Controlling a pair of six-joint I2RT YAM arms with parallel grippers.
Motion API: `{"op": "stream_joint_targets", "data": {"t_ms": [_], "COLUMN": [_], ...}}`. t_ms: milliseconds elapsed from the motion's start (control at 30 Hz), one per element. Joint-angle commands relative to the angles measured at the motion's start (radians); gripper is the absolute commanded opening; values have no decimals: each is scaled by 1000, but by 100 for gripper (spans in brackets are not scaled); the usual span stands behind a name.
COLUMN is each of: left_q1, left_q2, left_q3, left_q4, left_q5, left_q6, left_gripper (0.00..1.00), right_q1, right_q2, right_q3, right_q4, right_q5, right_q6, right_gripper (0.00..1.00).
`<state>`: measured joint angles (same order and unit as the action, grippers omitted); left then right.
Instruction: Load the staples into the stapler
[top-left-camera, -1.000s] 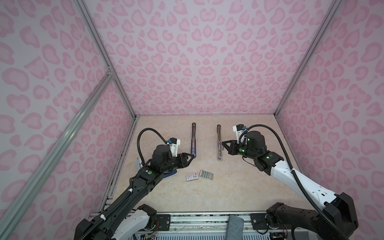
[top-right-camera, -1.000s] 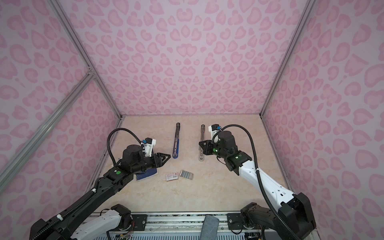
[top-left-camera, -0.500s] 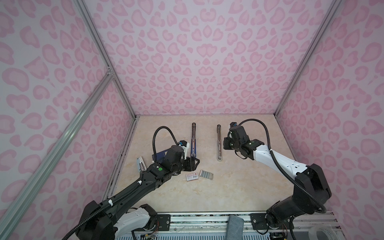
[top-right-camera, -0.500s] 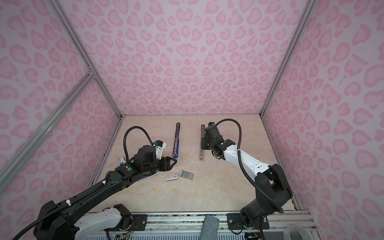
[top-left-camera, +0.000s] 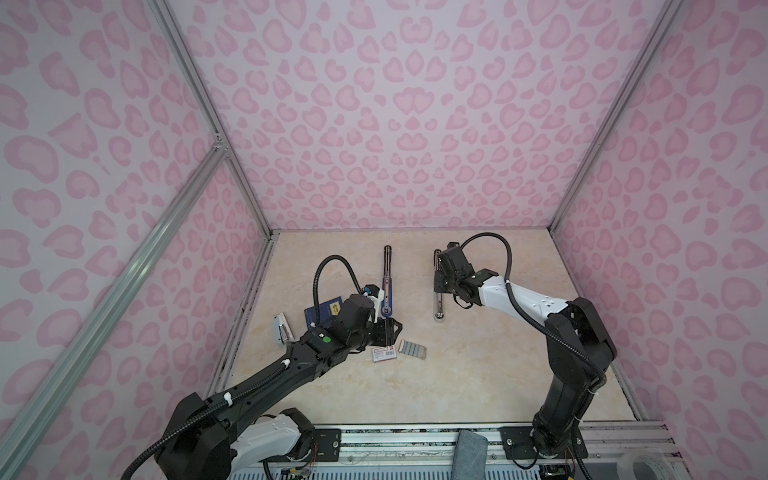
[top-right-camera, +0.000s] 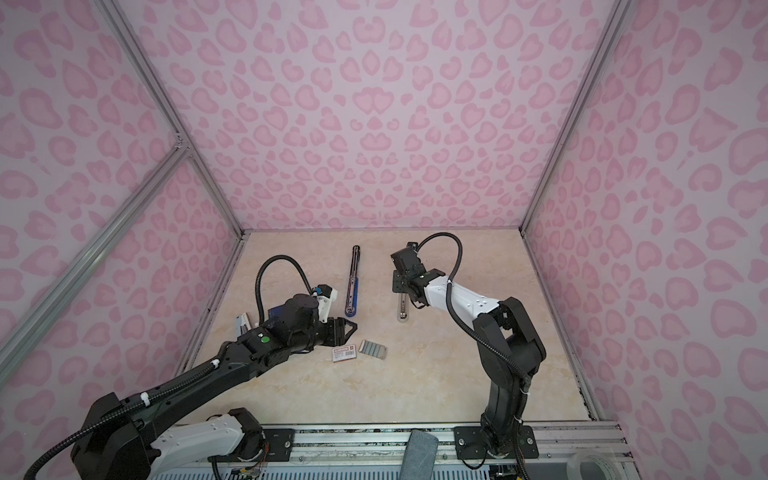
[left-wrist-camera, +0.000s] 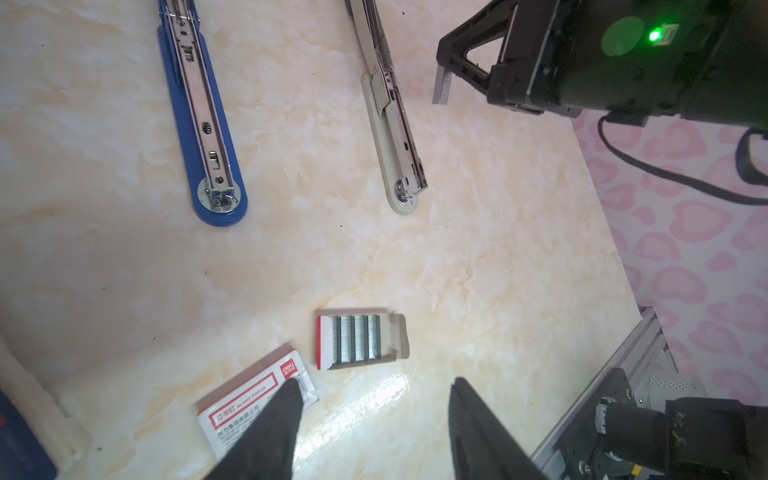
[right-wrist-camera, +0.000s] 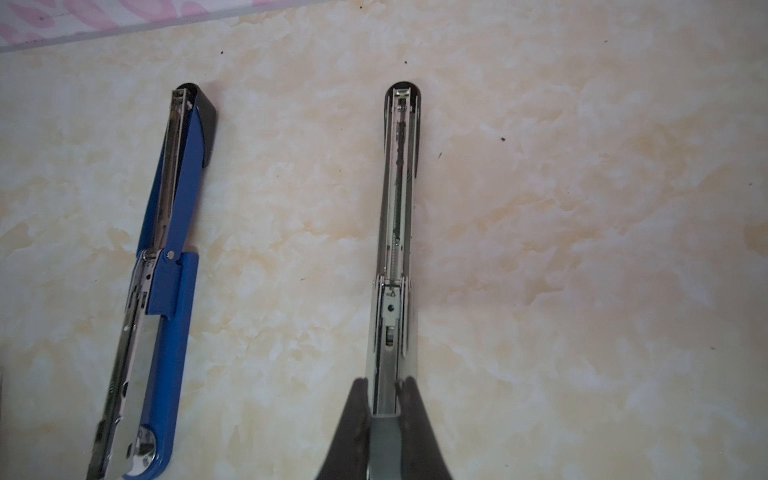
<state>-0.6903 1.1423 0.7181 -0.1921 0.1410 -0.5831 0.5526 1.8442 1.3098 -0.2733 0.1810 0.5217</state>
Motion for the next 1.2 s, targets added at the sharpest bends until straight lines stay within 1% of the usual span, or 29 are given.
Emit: {"op": "stream_joint_targets", "data": {"t_ms": [0,233,1167], "left_q1": [-2,-2,-5], "left_q2": [-1,5,25], "left_q3": [-3,-17,-32], "left_q4": [34,38,61], "left_q5": [-9,-7,11], "left_q6": [-6,-13,-20], "left_gripper": [59,59,59], "right_q1": [5,3,4], "right_q2": [34,107,214], "right_q3": [19,69,146], "right_q4": [21,14,-8], "right_q5": [62,91,125], "right_q6": [17,34,36], "right_gripper": [10,10,9]}}
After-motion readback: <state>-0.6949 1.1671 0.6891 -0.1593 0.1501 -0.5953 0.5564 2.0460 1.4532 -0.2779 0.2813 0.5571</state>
